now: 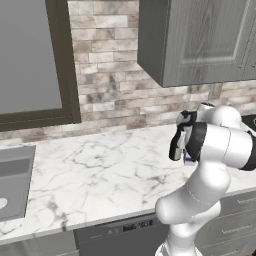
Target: Move the drinks to the dining counter.
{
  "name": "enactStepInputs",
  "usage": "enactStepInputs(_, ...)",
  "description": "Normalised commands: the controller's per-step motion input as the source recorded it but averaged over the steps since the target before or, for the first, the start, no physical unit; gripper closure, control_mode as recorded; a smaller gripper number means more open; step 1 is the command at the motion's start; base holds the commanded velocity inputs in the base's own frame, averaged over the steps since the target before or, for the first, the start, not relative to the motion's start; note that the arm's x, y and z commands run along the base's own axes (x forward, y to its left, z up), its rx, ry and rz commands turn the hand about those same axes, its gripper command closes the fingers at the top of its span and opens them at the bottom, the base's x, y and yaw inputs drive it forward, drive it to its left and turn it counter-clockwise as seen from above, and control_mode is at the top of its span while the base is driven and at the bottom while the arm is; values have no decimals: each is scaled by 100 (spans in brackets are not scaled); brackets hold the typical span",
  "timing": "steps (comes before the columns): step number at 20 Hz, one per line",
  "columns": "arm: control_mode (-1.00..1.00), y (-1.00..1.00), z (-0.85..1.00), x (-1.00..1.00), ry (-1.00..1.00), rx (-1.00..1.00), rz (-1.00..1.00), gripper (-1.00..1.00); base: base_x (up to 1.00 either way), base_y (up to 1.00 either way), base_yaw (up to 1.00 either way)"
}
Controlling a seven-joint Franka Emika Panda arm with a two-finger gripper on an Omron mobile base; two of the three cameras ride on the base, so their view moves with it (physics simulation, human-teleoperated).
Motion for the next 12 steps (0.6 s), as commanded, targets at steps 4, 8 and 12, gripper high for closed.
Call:
enactStepInputs(4, -100, 4, -42, -9, 2, 2, 1, 100, 0, 0, 0)
enactStepInputs(8, -100, 1, -40, -41, 0, 0, 0, 100, 0, 0, 0)
enactStepInputs(12, -100, 0, -44, -52, 0, 0, 0, 100, 0, 0, 0)
